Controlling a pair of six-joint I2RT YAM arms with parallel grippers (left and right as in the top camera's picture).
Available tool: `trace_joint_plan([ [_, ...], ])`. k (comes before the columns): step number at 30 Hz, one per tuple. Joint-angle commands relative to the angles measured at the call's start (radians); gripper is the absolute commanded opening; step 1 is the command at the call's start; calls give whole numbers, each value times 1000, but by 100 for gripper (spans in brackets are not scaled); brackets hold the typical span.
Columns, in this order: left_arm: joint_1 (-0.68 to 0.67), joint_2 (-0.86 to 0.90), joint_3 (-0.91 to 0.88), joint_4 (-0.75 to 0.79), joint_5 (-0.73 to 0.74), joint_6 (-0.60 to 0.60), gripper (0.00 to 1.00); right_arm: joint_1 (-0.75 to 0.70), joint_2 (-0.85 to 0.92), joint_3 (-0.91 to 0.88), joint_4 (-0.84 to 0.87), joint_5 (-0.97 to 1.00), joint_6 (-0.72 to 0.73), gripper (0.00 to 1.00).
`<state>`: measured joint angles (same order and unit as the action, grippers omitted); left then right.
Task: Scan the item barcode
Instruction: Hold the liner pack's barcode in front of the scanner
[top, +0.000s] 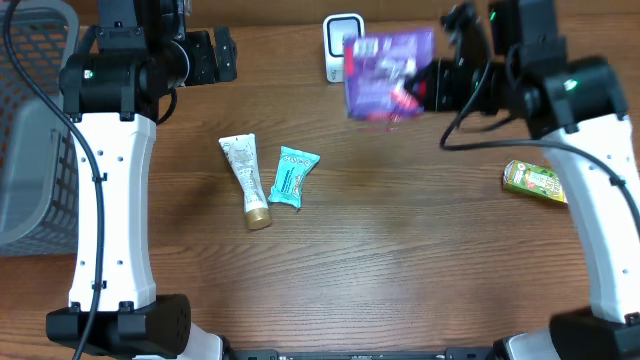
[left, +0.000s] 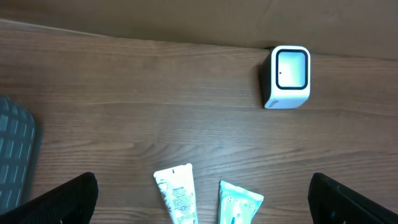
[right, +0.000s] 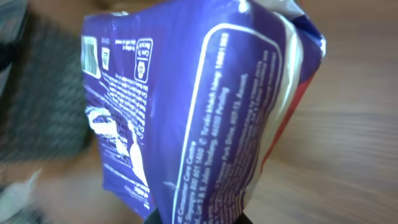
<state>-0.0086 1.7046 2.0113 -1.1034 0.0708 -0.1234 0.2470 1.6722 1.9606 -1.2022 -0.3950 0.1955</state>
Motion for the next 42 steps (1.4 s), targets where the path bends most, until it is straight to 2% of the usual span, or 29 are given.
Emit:
trace_joint_plan([
  [1,2,8,13,0,-3,19,100,17,125,206,-54,314,-8,4],
  [5,2,8,13,0,-3,19,100,70,252,313,-11,635,-80,4],
  [11,2,8,13,0,-3,19,100,175,415,311,232,1183,-273,4],
  [14,2,8,13,0,-3,19,100,204,507,311,402,1313,-408,4],
  [18,2,8,13,0,-3,19,100,226,601,311,624,1384,-583,4],
  [20,2,8,13,0,-3,19,100,235,648,311,741,1409,-734,4],
  [24,2,8,13,0,-3,19,100,245,711,309,809,1443,-1002,4],
  [33,2,8,13,0,-3,19,100,270,732,277,808,1395,-1035,4],
  [42,2,8,13,0,-3,19,99,336,770,270,836,1430,-1151,4],
])
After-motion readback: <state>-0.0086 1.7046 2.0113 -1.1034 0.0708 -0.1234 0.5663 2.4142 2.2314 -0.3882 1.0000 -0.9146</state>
